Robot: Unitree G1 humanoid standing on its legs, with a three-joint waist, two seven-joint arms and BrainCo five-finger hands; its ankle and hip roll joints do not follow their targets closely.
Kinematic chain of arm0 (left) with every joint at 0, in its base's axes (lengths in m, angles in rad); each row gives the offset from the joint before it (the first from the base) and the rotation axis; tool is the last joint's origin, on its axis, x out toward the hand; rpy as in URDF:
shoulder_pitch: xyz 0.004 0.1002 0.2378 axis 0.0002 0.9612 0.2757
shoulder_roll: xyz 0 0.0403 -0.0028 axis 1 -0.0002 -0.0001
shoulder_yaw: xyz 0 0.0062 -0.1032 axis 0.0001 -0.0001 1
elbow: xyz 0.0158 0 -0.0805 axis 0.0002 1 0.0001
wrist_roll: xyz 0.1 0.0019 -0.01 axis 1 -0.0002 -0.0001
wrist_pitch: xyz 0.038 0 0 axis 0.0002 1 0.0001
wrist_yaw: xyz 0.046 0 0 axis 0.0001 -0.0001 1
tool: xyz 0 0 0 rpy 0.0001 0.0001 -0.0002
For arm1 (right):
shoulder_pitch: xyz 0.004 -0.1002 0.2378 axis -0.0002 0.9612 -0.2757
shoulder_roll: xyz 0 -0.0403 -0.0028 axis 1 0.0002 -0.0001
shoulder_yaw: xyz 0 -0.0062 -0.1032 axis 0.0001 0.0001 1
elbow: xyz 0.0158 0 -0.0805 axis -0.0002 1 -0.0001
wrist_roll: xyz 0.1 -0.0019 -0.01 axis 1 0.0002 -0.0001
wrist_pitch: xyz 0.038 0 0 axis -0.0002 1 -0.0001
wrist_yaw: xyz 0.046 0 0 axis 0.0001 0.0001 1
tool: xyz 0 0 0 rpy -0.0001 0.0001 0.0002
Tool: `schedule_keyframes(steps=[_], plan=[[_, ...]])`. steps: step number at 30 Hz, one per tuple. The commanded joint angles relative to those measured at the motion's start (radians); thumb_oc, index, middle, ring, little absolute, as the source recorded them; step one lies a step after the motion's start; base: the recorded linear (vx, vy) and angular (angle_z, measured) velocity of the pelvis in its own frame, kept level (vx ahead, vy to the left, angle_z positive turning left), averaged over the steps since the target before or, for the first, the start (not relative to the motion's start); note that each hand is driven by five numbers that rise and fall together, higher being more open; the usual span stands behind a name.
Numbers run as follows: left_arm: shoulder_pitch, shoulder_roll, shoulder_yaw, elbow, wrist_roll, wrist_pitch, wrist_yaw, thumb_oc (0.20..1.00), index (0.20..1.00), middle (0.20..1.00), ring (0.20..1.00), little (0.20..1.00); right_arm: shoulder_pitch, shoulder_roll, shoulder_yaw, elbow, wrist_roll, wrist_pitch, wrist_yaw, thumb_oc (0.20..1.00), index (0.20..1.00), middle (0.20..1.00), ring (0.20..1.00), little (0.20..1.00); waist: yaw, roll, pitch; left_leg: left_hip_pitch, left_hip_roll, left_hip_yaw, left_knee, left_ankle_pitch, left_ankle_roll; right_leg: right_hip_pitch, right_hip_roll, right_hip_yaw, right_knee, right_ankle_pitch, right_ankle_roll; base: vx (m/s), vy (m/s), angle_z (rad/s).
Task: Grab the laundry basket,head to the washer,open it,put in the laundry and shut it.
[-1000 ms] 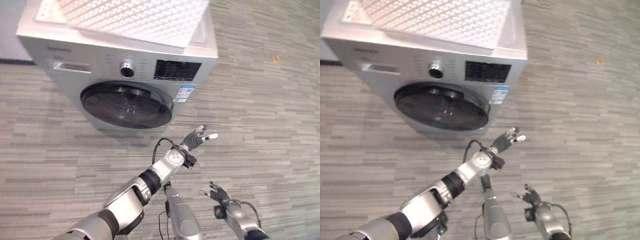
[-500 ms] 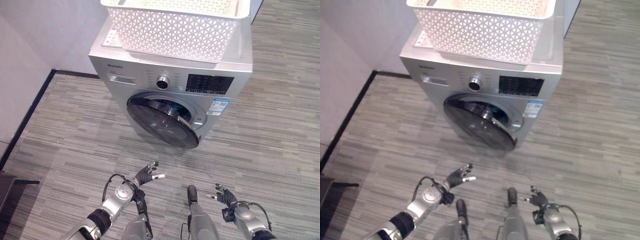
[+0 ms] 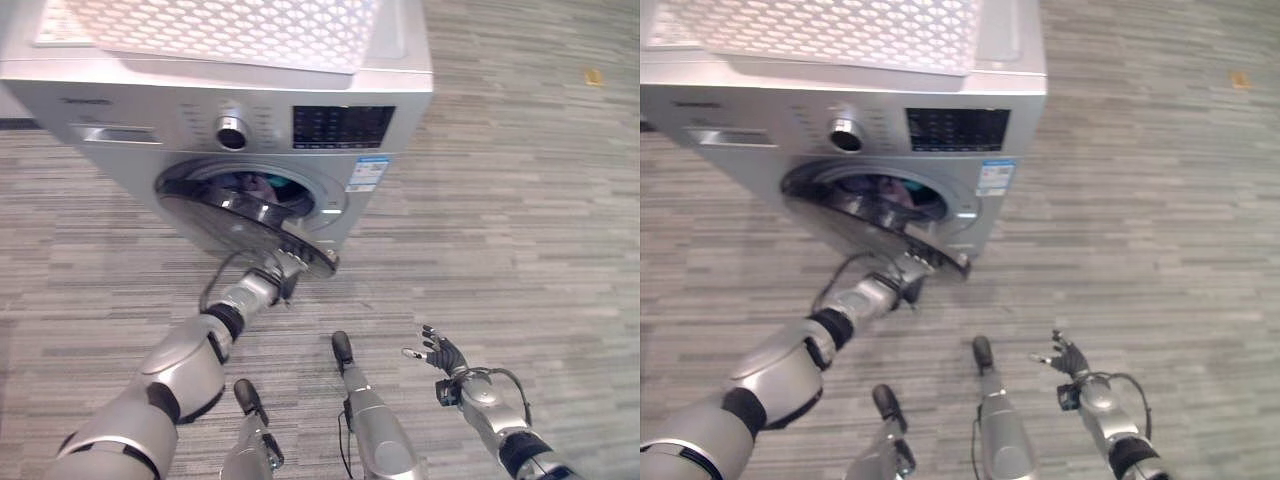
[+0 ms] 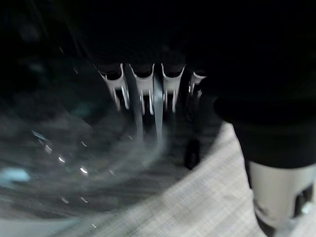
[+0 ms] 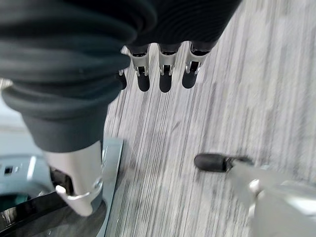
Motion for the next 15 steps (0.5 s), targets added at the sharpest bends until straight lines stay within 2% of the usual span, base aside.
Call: schedule_keyframes(steps=[1, 2, 3, 6, 9, 11, 12, 13, 14, 15], plan=[[-0.188, 0.124, 0.136, 0.111, -0.109, 0.083, 0.080, 1.000, 1.000, 1.000, 1.000, 1.000, 0.020, -0.031, -0.063, -0.039, 0.045, -0.054, -0.001, 1.000, 1.000, 1.000, 1.000, 1.000, -0.007, -0.042, -0.002, -0.103, 0.114, -0.087, 0.004, 0.054, -0.054, -0.045, -0.038, 0.022, 0.072, -0.106, 0.101, 0.03, -0.027, -0.13], [-0.228, 0.165, 0.172, 0.125, -0.169, 0.089, 0.093, 1.000, 1.000, 1.000, 1.000, 1.000, 0.039, -0.029, -0.073, -0.051, 0.048, -0.052, -0.005, 1.000, 1.000, 1.000, 1.000, 1.000, -0.014, -0.047, -0.002, -0.116, 0.115, -0.088, 0.004, 0.058, -0.056, -0.059, -0.036, 0.021, 0.067, -0.100, 0.101, 0.09, -0.014, -0.16], [-0.275, 0.200, 0.194, 0.130, -0.234, 0.084, 0.100, 1.000, 1.000, 1.000, 1.000, 1.000, 0.059, -0.026, -0.080, -0.068, 0.048, -0.052, -0.006, 1.000, 1.000, 1.000, 1.000, 1.000, -0.023, -0.048, -0.002, -0.119, 0.114, -0.095, 0.004, 0.038, -0.063, -0.057, -0.037, 0.017, 0.058, -0.109, 0.107, 0.08, -0.015, -0.16], [-0.399, 0.278, 0.195, 0.115, -0.354, 0.071, 0.149, 1.000, 1.000, 1.000, 1.000, 1.000, 0.088, -0.017, -0.081, -0.127, 0.053, -0.056, -0.013, 1.000, 1.000, 1.000, 1.000, 1.000, -0.036, -0.049, 0.004, -0.156, 0.113, -0.101, 0.004, 0.045, -0.068, -0.088, -0.036, 0.021, 0.047, -0.092, 0.109, 0.04, -0.015, -0.05], [-0.489, 0.277, 0.205, 0.080, -0.469, 0.042, 0.197, 1.000, 1.000, 1.000, 1.000, 1.000, 0.085, -0.011, -0.068, -0.141, 0.054, -0.063, -0.024, 1.000, 1.000, 1.000, 1.000, 1.000, -0.036, -0.038, 0.011, -0.179, 0.108, -0.111, 0.004, 0.050, -0.069, -0.107, -0.039, 0.018, 0.043, -0.090, 0.110, 0.03, -0.008, 0.09], [-0.506, 0.266, 0.275, 0.059, -0.656, -0.008, 0.195, 1.000, 1.000, 1.000, 1.000, 1.000, 0.076, -0.006, -0.060, -0.128, 0.062, -0.064, -0.028, 1.000, 1.000, 1.000, 1.000, 1.000, -0.034, -0.031, 0.013, -0.188, 0.104, -0.116, 0.004, 0.055, -0.072, -0.110, -0.040, 0.014, 0.038, -0.090, 0.110, 0.02, 0.000, 0.14], [-0.505, 0.266, 0.275, 0.059, -0.656, -0.008, 0.195, 1.000, 1.000, 1.000, 1.000, 1.000, 0.075, -0.006, -0.060, -0.128, 0.062, -0.064, -0.028, 1.000, 1.000, 1.000, 1.000, 1.000, -0.035, -0.030, 0.013, -0.188, 0.104, -0.117, 0.004, 0.055, -0.072, -0.110, -0.040, 0.014, 0.038, -0.090, 0.110, 0.04, -0.010, 0.09], [-0.487, 0.243, 0.372, 0.002, -0.878, -0.062, 0.190, 1.000, 1.000, 1.000, 1.000, 1.000, 0.068, 0.009, -0.051, -0.105, 0.069, -0.060, -0.032, 1.000, 1.000, 1.000, 1.000, 1.000, -0.028, -0.021, 0.011, -0.192, 0.098, -0.123, 0.004, 0.054, -0.074, -0.109, -0.042, 0.010, 0.036, -0.092, 0.110, 0.04, -0.012, 0.06], [-0.465, 0.232, 0.404, -0.029, -0.941, -0.081, 0.190, 1.000, 1.000, 1.000, 1.000, 1.000, 0.069, 0.015, -0.046, -0.103, 0.071, -0.060, -0.033, 1.000, 1.000, 1.000, 1.000, 1.000, -0.024, -0.016, 0.010, -0.192, 0.093, -0.126, 0.004, 0.053, -0.074, -0.105, -0.044, 0.009, 0.035, -0.094, 0.109, 0.04, -0.012, 0.07], [-0.463, 0.232, 0.405, -0.030, -0.941, -0.080, 0.190, 1.000, 1.000, 1.000, 1.000, 1.000, 0.069, 0.015, -0.046, -0.103, 0.071, -0.060, -0.033, 1.000, 1.000, 1.000, 1.000, 1.000, -0.025, -0.015, 0.010, -0.192, 0.093, -0.127, 0.004, 0.053, -0.074, -0.105, -0.044, 0.008, 0.034, -0.094, 0.109, 0.04, -0.007, 0.18]])
